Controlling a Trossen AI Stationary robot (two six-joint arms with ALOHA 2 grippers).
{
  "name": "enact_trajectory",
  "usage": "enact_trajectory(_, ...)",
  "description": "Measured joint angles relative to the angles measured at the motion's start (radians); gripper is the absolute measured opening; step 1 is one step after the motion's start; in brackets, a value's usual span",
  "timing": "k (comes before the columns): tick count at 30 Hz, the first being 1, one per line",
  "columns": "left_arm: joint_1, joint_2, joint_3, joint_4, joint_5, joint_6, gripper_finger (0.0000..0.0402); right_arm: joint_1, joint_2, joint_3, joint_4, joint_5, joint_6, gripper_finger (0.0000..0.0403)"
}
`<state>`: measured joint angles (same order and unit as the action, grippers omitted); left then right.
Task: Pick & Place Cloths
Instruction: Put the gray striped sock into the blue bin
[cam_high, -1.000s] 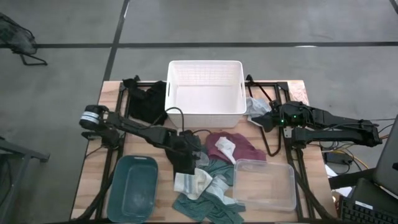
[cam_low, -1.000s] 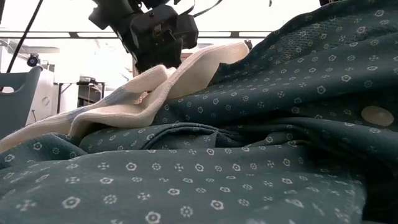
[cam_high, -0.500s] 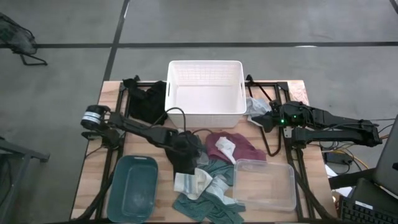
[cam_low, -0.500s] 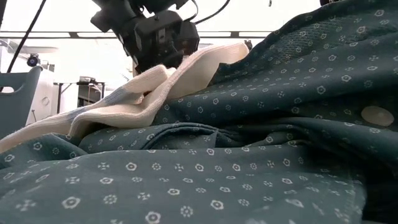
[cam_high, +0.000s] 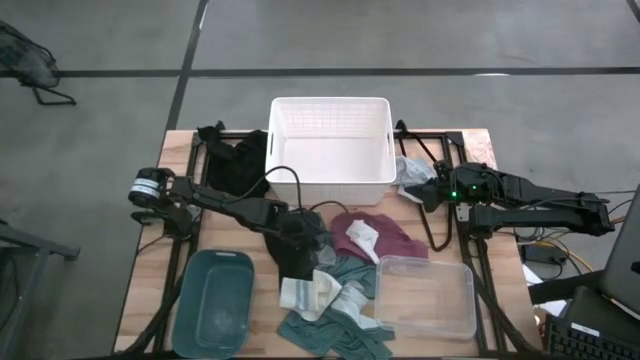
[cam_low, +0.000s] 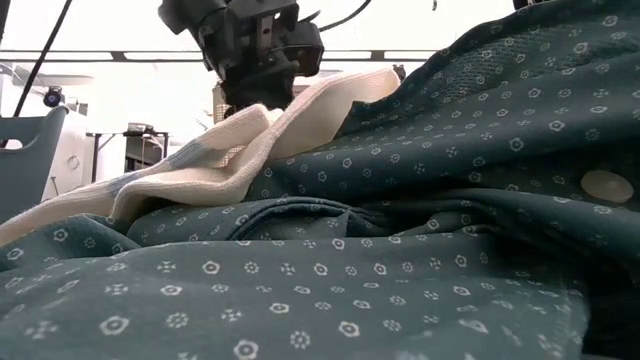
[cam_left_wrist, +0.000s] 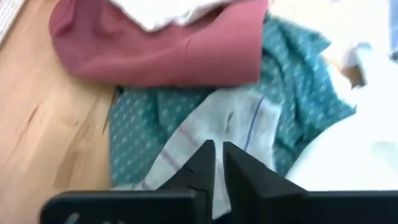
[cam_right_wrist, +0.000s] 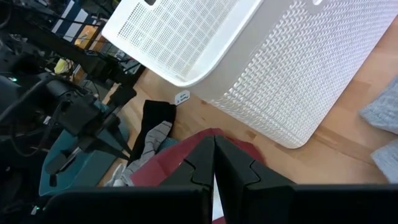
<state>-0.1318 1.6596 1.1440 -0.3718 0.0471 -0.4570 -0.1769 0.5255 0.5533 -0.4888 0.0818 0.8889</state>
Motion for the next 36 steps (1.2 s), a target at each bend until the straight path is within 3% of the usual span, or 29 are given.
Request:
enact_trajectory(12, 0.001, 0.046, -0.035, -0.021, -0.022, 0.008, 0.0207, 0.000, 0.040, -0.001, 0.001, 0.023, -0.013, 0.0009)
enact_trajectory(19, 0.003, 0.092, -0.033, 0.011, -0.022, 0.059, 0.0236, 0.000, 0.085, -0.002, 0.016, 0.023, -0.009, 0.0009)
enact_trajectory(24, 0.004, 0.092, -0.033, 0.022, -0.041, 0.063, 0.0198, 0.000, 0.094, -0.002, 0.035, 0.023, -0.007, 0.0009)
enact_trajectory(30, 0.008, 0.106, -0.036, 0.021, -0.045, 0.121, 0.0074, 0.000, 0.107, -0.002, 0.043, 0.024, -0.010, 0.0009)
enact_trajectory(33, 0.017, 0.117, -0.036, 0.022, 0.012, 0.140, 0.0014, 0.000, 0.116, -0.002, 0.058, 0.025, -0.010, 0.0009)
enact_trajectory(36, 0.033, 0.110, -0.036, 0.016, 0.105, 0.094, 0.0006, 0.000, 0.126, -0.002, 0.062, 0.025, -0.006, 0.0009)
